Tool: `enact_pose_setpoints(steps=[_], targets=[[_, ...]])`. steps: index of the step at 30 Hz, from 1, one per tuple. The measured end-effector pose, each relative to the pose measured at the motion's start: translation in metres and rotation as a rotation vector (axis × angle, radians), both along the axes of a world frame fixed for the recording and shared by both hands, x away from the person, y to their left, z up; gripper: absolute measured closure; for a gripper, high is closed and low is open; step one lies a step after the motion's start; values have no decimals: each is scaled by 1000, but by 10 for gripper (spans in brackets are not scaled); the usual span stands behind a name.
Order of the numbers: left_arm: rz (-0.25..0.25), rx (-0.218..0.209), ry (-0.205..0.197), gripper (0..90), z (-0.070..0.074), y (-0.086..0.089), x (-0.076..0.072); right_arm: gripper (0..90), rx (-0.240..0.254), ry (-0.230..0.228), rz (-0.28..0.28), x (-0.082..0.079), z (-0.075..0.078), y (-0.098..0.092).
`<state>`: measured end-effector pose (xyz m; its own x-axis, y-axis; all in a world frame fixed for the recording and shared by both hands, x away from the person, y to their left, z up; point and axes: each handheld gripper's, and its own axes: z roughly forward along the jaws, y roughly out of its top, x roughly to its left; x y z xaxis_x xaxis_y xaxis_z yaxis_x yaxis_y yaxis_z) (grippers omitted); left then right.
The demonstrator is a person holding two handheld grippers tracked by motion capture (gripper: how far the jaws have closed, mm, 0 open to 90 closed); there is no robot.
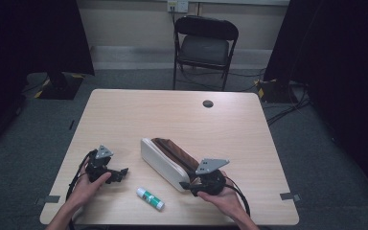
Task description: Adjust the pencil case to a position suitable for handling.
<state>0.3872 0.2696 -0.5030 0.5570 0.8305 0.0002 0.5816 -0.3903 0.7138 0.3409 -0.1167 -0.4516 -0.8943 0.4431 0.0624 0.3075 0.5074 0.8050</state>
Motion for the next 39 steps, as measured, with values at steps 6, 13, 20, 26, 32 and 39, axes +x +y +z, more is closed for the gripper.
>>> enact_pose_setpoints(steps=[6,13,20,26,32,39], targets=[[0,-1,0,0,0,0,0,767,-39,-11,-31,3,-6,10],[0,0,0,0,0,0,0,796,-38,-20,-173,8,-8,-9],[1,0,-1,0,0,0,0,791,-25,-17,-293,5,-8,-38],[4,-3,-1,0,0,0,-1,701,5,-4,-203,-7,-6,-29],[4,-3,-2,0,0,0,-1,637,19,-9,-110,-9,-4,2],[-3,2,-1,0,0,0,-1,599,19,-19,-60,-9,-4,30]])
